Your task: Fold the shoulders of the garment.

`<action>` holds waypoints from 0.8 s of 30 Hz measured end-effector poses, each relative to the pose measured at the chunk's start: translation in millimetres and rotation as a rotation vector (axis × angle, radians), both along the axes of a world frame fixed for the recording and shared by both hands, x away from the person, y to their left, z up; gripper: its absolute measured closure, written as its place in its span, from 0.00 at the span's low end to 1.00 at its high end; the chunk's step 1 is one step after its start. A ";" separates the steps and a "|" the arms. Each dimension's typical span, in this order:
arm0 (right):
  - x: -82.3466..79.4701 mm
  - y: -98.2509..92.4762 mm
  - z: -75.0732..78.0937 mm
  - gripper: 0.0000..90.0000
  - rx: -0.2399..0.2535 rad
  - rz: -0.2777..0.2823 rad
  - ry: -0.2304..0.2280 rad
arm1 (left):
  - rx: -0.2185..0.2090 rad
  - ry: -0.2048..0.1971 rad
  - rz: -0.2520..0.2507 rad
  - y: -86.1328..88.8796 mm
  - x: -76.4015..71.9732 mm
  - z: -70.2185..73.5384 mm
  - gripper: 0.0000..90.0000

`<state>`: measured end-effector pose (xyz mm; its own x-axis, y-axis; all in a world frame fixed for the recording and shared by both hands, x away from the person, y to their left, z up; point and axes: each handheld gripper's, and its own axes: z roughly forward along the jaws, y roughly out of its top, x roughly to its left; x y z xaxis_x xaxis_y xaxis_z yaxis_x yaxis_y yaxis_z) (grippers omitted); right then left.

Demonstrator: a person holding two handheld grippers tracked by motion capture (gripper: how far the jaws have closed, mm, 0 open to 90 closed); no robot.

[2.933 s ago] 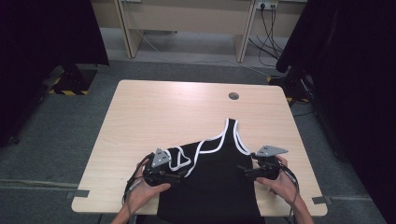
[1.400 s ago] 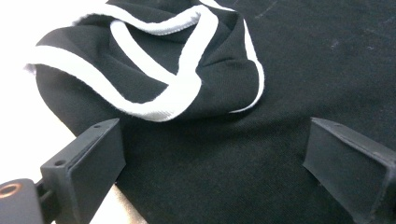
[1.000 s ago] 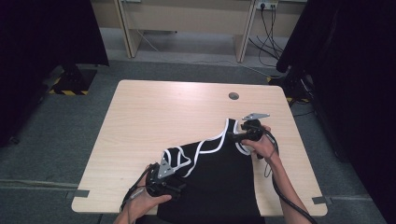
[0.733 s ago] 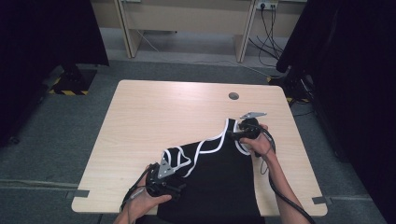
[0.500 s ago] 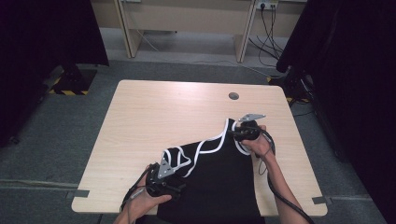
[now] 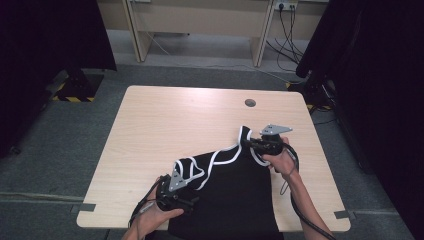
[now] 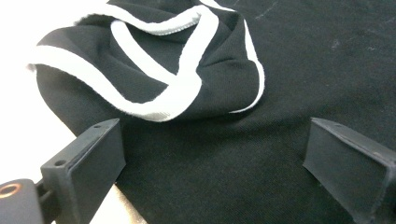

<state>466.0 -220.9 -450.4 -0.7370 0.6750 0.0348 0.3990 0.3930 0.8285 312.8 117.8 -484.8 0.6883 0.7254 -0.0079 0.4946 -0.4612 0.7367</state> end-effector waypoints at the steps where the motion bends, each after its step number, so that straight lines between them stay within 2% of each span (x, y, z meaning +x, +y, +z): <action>1: -5.5 -0.2 1.1 0.93 0.006 0.012 -0.011 | 0.000 0.000 0.000 0.0 0.0 0.0 0.05; 7: -38.5 -6.2 2.6 0.90 0.041 0.053 -0.062 | 0.000 0.000 0.001 0.0 0.0 0.0 0.05; 10: -50.9 -8.7 1.0 0.81 0.059 0.053 -0.057 | 0.000 0.000 0.001 0.0 -0.1 0.0 0.05; 13: -61.7 -10.9 -2.0 0.71 0.052 0.063 -0.043 | 0.000 0.000 0.001 0.0 0.0 0.0 0.05; 15: -67.3 -13.3 -2.9 0.66 0.050 0.058 -0.032 | 0.000 0.000 0.001 0.0 0.0 0.0 0.05; 19: -72.0 -15.9 0.1 0.59 0.078 0.044 -0.030 | 0.000 0.000 0.001 0.0 0.0 0.0 0.05; 24: -75.6 -5.0 2.9 0.52 0.066 0.073 -0.021 | 0.000 0.000 0.001 0.1 0.0 0.0 0.05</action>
<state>390.4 -225.9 -447.5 -0.7853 0.6161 0.0613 0.3535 0.3649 0.8614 312.8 117.8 -484.7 0.6875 0.7262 -0.0079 0.4953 -0.4608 0.7364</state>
